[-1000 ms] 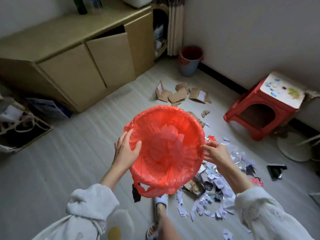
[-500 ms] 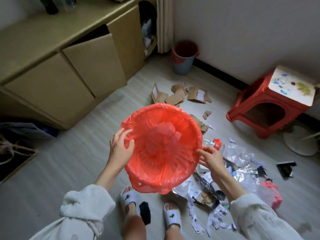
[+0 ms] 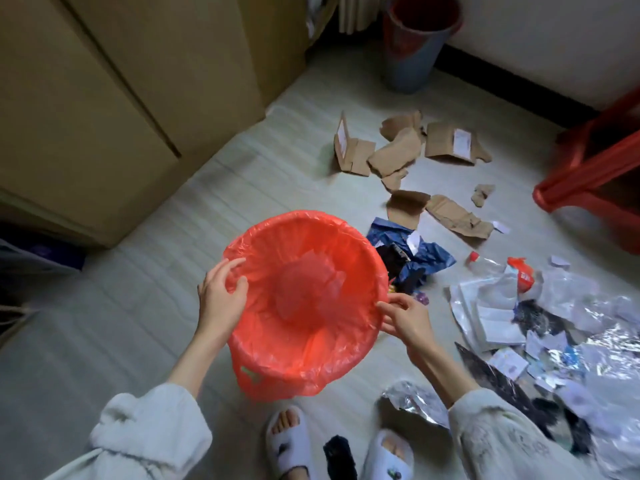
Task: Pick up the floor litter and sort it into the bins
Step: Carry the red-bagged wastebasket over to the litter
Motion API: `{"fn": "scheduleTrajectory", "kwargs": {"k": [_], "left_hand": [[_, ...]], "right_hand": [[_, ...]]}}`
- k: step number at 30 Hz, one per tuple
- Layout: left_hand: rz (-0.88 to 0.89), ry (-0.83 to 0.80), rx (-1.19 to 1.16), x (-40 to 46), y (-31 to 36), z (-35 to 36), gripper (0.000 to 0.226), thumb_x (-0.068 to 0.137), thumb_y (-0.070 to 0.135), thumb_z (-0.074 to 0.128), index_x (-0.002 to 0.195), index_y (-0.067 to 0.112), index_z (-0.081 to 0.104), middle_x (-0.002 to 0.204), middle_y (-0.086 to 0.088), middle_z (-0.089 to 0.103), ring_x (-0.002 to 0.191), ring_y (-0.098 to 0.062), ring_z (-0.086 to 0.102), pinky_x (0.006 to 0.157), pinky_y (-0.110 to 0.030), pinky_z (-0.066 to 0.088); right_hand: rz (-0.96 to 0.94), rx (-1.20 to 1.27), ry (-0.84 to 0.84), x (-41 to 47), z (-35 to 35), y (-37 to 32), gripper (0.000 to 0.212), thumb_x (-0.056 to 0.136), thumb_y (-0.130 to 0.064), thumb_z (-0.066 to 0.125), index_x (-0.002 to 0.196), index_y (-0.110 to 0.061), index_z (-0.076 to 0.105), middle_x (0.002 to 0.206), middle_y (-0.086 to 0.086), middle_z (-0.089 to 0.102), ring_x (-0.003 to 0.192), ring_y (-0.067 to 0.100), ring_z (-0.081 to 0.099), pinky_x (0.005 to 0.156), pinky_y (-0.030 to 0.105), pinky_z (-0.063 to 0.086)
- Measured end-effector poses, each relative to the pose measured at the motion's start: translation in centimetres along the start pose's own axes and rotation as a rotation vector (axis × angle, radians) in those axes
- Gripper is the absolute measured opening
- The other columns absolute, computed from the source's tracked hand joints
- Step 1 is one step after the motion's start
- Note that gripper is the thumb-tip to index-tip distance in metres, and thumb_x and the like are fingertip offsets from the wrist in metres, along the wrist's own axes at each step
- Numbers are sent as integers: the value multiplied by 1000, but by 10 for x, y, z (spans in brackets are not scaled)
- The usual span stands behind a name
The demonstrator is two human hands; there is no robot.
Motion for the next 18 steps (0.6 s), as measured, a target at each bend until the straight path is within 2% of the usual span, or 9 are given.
{"fn": "scheduleTrajectory", "kwargs": {"k": [5,7,9,12,15,18], "left_hand": [[-59,12,23,37,-121,71,29,84,3,59,110,14,64,117,-14,59,110,-30,54,105,-48,35],[-79,10,-11,45,-159,97,26,85,13,59,110,16,64,114,-13,62,108,-30,55,103,-49,37],[-100,16,-40,58,-188,120,27,84,22,58,110,18,63,115,-14,62,108,-31,56,102,-48,39],[-90,49,-53,70,-211,143,31,85,23,60,116,17,60,120,-14,61,113,-31,53,106,-44,35],[-57,80,20,77,-217,154,33,87,16,59,120,13,58,121,-18,57,115,-32,49,107,-36,27],[22,70,15,77,-212,164,37,86,13,59,124,11,55,126,-18,55,118,-34,47,106,-36,29]], "right_hand": [[5,-83,-65,97,49,86,7,87,-1,60,84,-8,60,87,17,64,75,26,64,60,25,59],[13,-103,-83,124,59,111,8,87,-2,61,83,-10,61,86,14,67,70,23,67,63,28,58],[16,-96,-105,151,67,127,8,86,0,61,84,-8,61,80,13,68,58,18,67,58,26,57],[-3,-109,-160,182,77,133,8,86,4,59,88,-3,60,75,16,67,49,16,66,54,26,58],[-24,-93,-201,197,83,130,11,87,7,55,96,1,59,79,18,68,52,19,68,51,25,57],[-59,-91,-205,204,80,134,17,90,1,54,106,1,60,84,14,66,55,17,67,52,25,57]]}}
Point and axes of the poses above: each hand's wrist, its own x-axis towards the middle knuckle, its own z-axis out of the palm, y = z × x, the point moved 10 cm from there along x, towards the middle knuckle
